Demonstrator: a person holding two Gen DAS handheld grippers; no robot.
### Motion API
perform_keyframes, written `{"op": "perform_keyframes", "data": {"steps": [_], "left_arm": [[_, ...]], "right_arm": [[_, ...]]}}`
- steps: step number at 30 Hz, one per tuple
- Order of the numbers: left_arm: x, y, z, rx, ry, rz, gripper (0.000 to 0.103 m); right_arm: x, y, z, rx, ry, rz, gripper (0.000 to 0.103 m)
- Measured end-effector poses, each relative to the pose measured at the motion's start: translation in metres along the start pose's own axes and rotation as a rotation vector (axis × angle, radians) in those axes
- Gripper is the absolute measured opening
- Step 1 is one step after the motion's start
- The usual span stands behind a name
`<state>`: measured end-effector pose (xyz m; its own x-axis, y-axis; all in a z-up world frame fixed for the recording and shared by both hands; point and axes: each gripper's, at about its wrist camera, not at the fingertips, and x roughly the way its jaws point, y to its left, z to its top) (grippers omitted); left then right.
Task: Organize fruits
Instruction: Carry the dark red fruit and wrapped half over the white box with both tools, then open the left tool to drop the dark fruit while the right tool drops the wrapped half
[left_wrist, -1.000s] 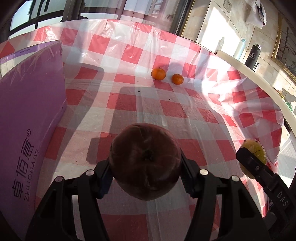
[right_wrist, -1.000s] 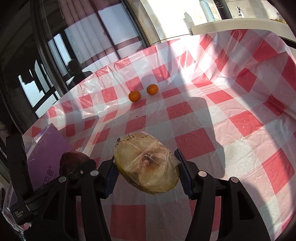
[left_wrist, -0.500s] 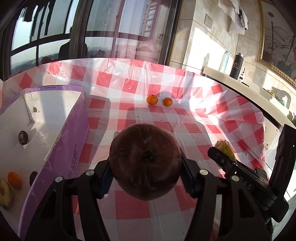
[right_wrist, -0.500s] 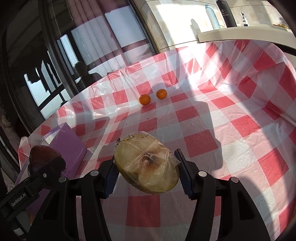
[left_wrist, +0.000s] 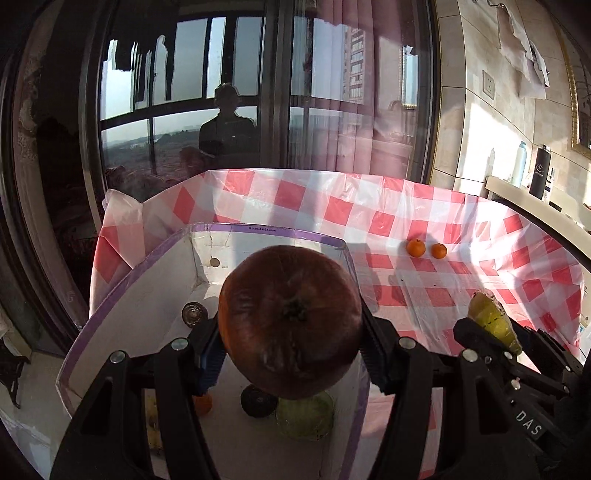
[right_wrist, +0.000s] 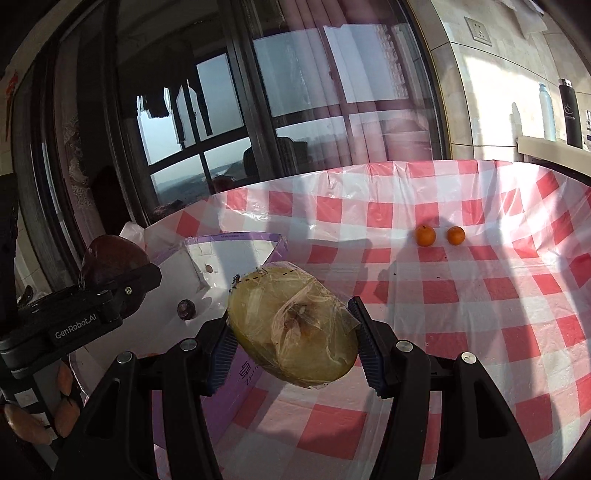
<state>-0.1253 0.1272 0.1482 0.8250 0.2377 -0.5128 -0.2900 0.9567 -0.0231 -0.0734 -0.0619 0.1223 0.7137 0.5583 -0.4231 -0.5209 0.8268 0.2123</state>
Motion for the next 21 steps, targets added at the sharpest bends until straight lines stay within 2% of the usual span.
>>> {"op": "perform_keyframes", "data": {"steps": [5,11,17,21], "left_arm": [[0.021,0.053,0.0,-0.055,0.087,0.105,0.062],[0.046,0.093,-0.002,-0.092,0.191,0.14,0.062],[0.057,0.107,-0.001,-0.099,0.232,0.118,0.062],[0.068,0.113,-0.001,-0.119,0.28,0.063,0.062]], "right_arm": [[0.024,0.047,0.013,-0.105,0.01,0.051,0.057],[0.069,0.09,0.026,-0.237,0.091,0.057,0.057],[0.115,0.115,0.02,-0.379,0.228,0.007,0.057],[0.136,0.12,0.012,-0.421,0.294,-0.011,0.057]]}}
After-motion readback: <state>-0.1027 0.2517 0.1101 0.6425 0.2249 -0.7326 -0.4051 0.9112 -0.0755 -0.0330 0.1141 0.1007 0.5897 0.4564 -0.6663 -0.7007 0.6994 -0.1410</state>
